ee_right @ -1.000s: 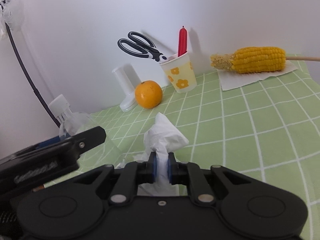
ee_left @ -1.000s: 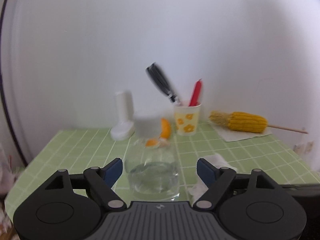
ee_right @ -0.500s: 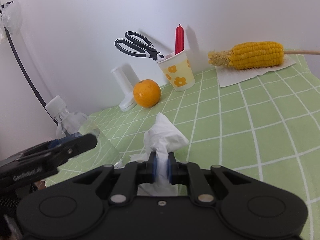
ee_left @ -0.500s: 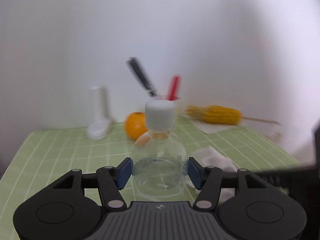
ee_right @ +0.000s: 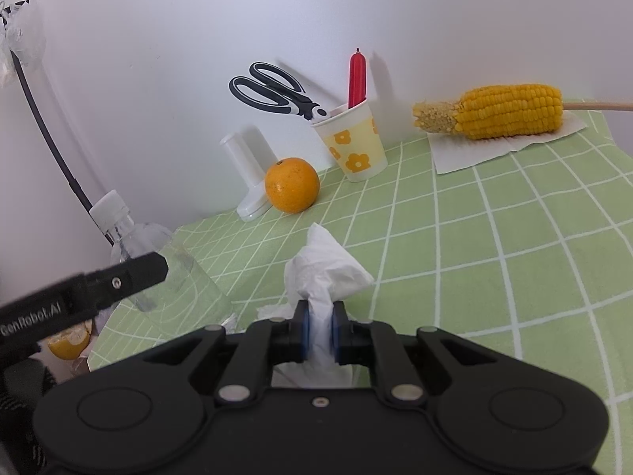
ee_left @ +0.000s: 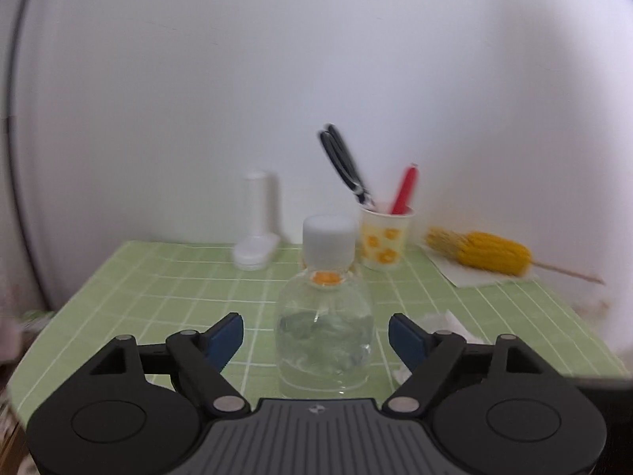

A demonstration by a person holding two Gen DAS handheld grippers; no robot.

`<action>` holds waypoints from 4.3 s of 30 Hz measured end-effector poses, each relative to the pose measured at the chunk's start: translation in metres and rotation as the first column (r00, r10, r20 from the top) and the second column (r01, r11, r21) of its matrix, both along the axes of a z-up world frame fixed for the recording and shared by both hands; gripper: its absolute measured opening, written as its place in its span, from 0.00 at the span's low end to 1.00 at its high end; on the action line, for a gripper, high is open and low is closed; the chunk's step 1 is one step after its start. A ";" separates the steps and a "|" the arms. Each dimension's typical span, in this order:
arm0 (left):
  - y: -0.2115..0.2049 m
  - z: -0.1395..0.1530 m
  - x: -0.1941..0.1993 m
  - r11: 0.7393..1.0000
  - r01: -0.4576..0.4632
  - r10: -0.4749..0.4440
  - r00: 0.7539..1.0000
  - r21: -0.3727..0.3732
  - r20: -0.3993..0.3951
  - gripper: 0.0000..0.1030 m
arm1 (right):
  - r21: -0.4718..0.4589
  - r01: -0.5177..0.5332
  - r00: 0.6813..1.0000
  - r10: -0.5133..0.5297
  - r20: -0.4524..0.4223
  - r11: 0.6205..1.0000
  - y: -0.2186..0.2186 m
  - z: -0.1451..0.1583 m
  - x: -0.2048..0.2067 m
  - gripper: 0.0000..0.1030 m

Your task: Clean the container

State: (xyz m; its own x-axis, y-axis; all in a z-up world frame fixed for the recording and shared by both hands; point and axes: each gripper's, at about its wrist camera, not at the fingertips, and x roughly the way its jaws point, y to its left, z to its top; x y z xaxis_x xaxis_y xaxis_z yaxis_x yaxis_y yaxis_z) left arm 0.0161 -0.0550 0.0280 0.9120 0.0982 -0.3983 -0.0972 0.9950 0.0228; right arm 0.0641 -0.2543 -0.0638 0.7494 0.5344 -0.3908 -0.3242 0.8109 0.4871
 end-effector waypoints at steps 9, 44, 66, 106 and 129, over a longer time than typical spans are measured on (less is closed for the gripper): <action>-0.006 0.003 0.019 0.995 -0.100 0.099 0.995 -0.018 -0.009 0.73 | -0.009 -0.003 1.000 0.003 0.004 1.000 0.000 0.001 -0.001 0.11; -0.010 -0.004 0.005 0.996 0.037 -0.040 0.999 -0.085 -0.034 0.67 | 0.024 0.000 1.000 0.000 -0.001 1.000 -0.004 -0.002 -0.001 0.11; 0.042 0.003 0.022 0.908 0.419 -0.420 0.906 -0.021 -0.056 0.64 | 0.049 -0.010 1.000 0.010 -0.007 0.999 -0.009 -0.003 0.002 0.11; 0.050 0.000 0.034 0.905 0.419 -0.421 0.907 -0.070 -0.007 0.59 | 0.043 -0.007 1.000 0.006 0.008 0.999 -0.005 -0.003 -0.002 0.11; 0.097 0.038 0.027 0.874 0.393 -0.355 0.918 -0.287 0.175 0.60 | 0.325 -0.073 0.997 0.068 0.024 0.943 -0.007 0.030 -0.002 0.11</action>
State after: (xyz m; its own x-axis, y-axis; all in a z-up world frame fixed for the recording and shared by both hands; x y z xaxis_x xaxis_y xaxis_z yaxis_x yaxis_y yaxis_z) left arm 0.0427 0.0419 0.0660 0.8964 -0.3702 -0.2437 0.3002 0.9116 -0.2807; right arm 0.0621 -0.2616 -0.0334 0.7088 0.6827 -0.1774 -0.3825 0.5833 0.7166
